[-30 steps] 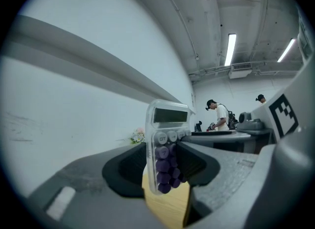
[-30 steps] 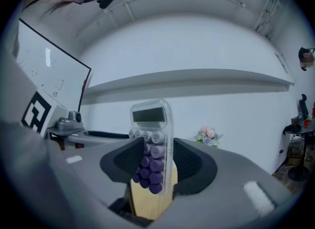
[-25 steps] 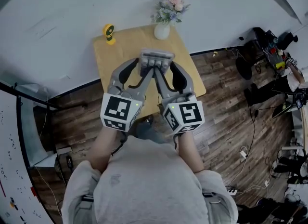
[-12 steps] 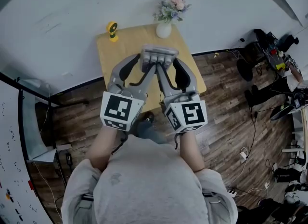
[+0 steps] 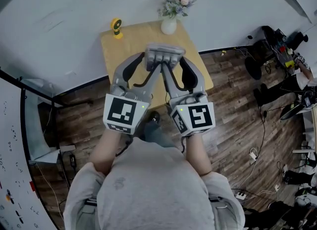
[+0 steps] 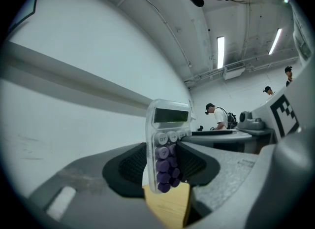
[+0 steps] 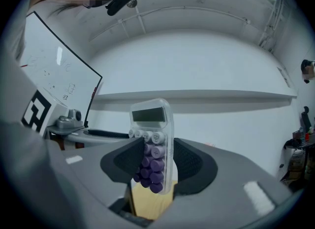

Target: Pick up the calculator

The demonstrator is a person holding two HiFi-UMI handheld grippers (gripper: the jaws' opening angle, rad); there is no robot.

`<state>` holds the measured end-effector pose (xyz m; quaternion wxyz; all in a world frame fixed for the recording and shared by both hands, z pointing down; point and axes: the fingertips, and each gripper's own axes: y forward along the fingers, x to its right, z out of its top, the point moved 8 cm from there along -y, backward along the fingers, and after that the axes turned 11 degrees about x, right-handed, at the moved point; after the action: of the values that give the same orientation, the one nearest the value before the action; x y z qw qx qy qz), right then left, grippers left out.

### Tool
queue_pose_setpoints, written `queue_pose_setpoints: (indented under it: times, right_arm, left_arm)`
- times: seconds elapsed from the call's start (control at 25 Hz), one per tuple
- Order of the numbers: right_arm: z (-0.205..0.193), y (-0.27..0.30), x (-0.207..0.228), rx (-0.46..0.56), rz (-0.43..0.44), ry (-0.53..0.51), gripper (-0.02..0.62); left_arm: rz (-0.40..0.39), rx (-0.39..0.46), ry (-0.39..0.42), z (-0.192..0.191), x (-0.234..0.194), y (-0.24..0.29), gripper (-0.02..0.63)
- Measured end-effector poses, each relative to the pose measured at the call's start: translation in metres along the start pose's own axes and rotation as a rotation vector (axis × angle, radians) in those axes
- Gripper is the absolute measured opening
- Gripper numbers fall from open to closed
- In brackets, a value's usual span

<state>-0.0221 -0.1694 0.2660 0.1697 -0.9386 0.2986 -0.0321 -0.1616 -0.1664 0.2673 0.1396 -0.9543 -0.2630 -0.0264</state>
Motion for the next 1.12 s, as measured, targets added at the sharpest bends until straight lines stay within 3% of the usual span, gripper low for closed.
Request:
queue_pose_setpoints:
  times: [1.12]
  right_arm:
    - [-0.002, 0.016, -0.021, 0.014, 0.033, 0.014, 0.179]
  left_arm:
    - [0.033, -0.001, 0.026, 0.006, -0.020, -0.015, 0.193]
